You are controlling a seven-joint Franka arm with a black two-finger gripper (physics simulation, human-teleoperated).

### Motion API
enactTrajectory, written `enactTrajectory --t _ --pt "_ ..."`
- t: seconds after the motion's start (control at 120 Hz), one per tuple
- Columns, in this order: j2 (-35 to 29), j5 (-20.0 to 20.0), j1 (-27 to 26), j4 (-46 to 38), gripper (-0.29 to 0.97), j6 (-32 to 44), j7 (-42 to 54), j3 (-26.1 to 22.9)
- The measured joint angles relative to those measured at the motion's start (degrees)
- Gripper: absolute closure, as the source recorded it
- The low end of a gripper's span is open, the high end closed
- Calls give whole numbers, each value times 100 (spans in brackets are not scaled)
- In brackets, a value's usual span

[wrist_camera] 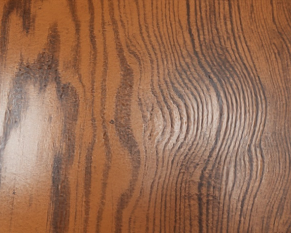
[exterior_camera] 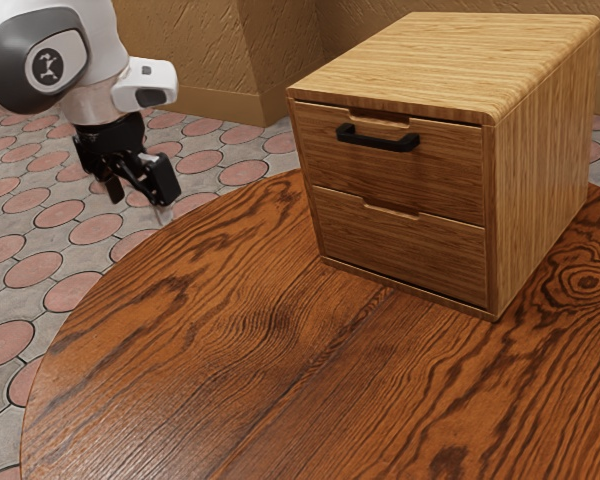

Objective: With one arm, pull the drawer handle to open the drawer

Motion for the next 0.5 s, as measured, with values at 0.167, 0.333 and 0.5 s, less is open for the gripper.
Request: enactTrajectory --t 0.167,0.333,0.5 --pt "-25 24 182 43 0 -6 71 -13" --pt "-705 24 61 1051 0 -206 139 -65" --pt "-755 3 -128 1124 0 -312 193 -63"
